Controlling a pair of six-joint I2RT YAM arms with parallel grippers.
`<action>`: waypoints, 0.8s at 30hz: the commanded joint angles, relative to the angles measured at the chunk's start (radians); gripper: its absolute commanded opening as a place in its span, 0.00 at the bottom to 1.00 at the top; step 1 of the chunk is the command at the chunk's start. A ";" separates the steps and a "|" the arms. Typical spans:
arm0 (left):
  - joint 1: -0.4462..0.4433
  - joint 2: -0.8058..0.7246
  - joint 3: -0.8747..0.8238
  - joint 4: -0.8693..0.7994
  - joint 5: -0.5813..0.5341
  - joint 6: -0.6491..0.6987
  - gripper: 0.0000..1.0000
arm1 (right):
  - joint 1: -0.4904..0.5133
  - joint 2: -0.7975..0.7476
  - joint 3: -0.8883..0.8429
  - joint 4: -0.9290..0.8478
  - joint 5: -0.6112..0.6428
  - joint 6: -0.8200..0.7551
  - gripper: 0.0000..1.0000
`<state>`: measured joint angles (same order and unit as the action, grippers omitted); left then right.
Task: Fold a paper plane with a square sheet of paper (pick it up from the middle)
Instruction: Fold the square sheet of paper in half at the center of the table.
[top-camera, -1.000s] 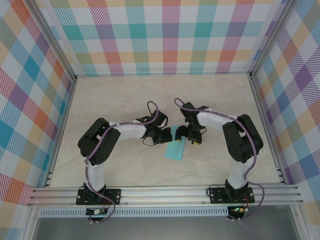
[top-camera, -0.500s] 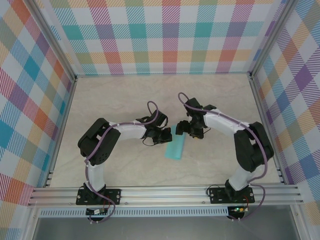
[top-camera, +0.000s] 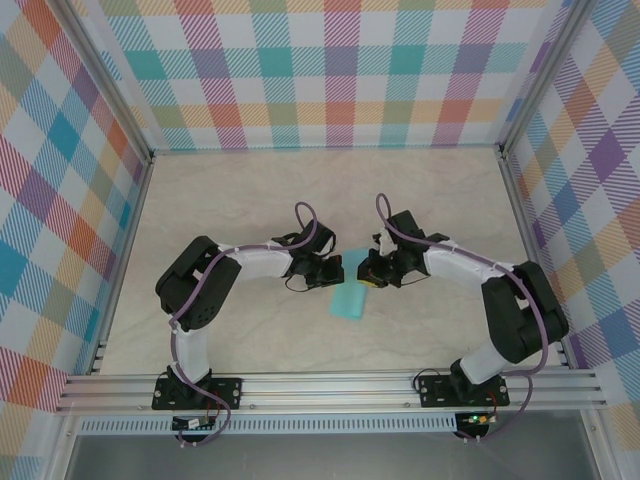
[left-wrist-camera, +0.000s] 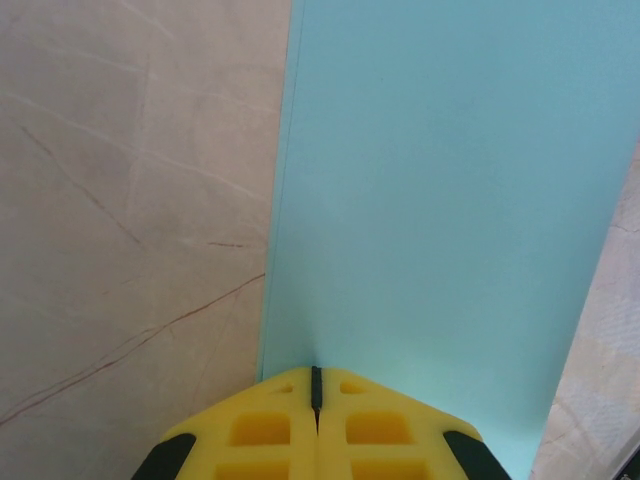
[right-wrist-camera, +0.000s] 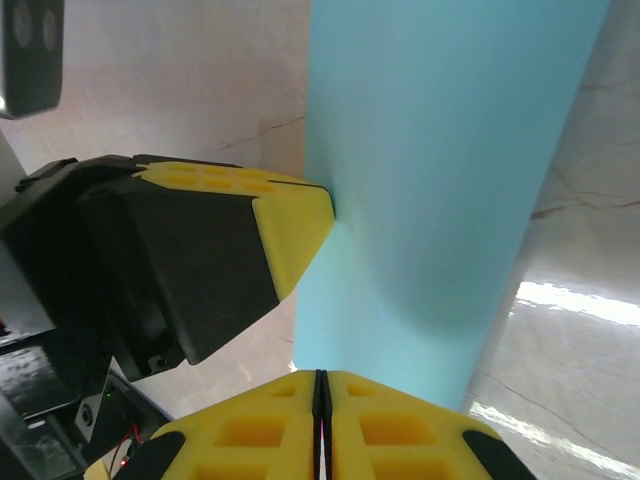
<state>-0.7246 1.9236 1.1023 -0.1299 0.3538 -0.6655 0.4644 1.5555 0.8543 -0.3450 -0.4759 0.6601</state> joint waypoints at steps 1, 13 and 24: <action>-0.016 0.051 -0.025 -0.054 -0.043 0.011 0.00 | -0.003 0.026 -0.021 0.095 -0.072 0.020 0.11; -0.016 0.066 -0.013 -0.066 -0.038 0.017 0.00 | -0.036 0.099 -0.080 0.157 -0.092 -0.001 0.11; -0.015 0.075 -0.010 -0.075 -0.039 0.019 0.00 | -0.069 0.128 -0.179 0.212 -0.094 -0.034 0.14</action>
<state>-0.7246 1.9339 1.1114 -0.1280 0.3588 -0.6647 0.4042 1.6623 0.7071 -0.1574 -0.5518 0.6609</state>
